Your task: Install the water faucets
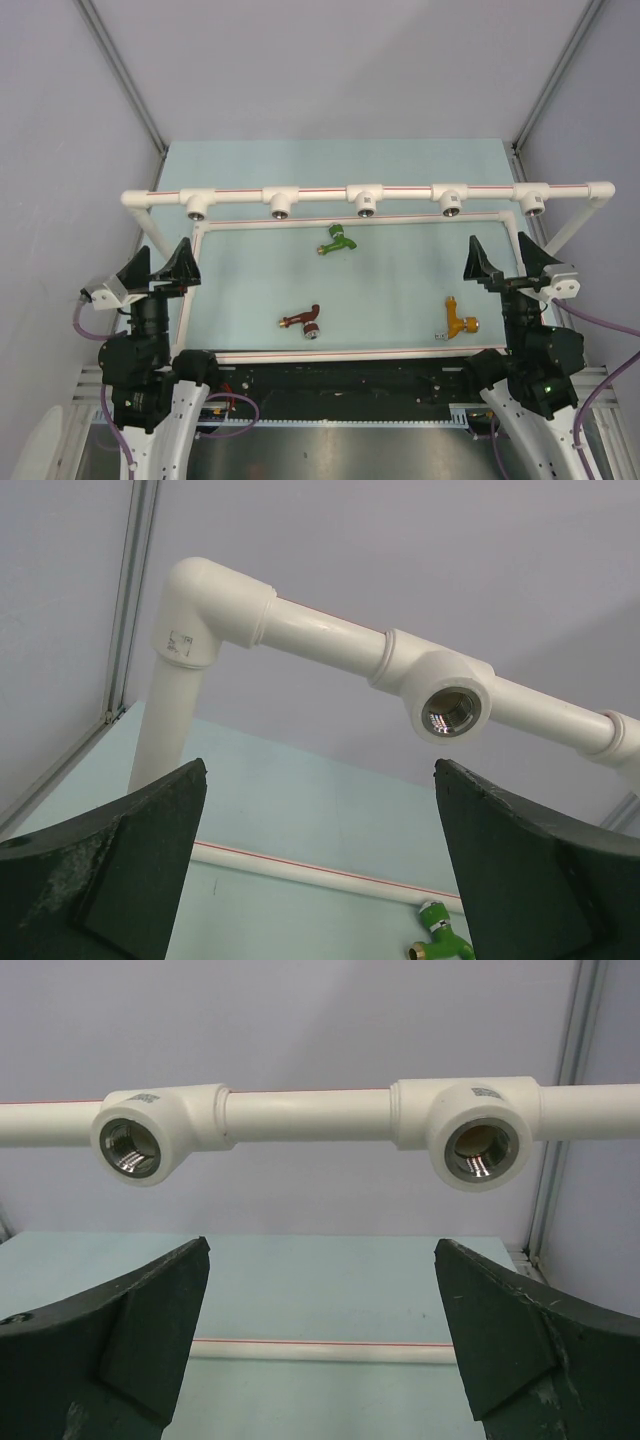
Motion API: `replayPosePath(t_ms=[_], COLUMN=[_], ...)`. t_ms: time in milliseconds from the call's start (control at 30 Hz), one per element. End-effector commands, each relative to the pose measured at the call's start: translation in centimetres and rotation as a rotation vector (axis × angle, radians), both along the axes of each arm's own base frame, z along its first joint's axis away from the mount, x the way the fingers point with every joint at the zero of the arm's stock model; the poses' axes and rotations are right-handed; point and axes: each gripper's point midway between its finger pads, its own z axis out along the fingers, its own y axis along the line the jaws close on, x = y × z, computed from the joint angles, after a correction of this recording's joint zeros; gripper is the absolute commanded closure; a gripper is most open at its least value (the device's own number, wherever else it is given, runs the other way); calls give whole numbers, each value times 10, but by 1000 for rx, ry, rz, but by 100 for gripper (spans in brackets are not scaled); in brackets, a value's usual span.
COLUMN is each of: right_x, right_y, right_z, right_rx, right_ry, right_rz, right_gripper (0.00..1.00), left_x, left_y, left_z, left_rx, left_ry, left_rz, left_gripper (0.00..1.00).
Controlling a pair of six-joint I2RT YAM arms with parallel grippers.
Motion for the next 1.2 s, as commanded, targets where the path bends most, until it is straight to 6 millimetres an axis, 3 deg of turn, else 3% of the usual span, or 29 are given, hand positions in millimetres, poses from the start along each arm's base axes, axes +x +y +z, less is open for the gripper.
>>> replayPosePath(t_ms=[0,267,367,633,900,1167], right_x=[-13,-12,-9,26,54,84], right_y=[11,19,31,73,119,148], right_z=[18,24,25,16,-7,0], right_rx=[-28,5,9,6,-42,-47], right_ry=[-56,-72,-57,152,389,478], right_rz=[74,127,191,361,556,606], right_gripper=[0,0,0,0,0,0], left_x=[-36,-34,-34,-33,-33,-34], left_y=[4,6,7,11,14,13], left_z=[23,21,20,12,0,-5], left_rx=[-25,-29,-34,-55,-59,-54], left_ry=[-163,-156,-156,-111,-50,-18], left_rz=[0,12,14,28,37,21], left_gripper=[0,0,0,0,0,0])
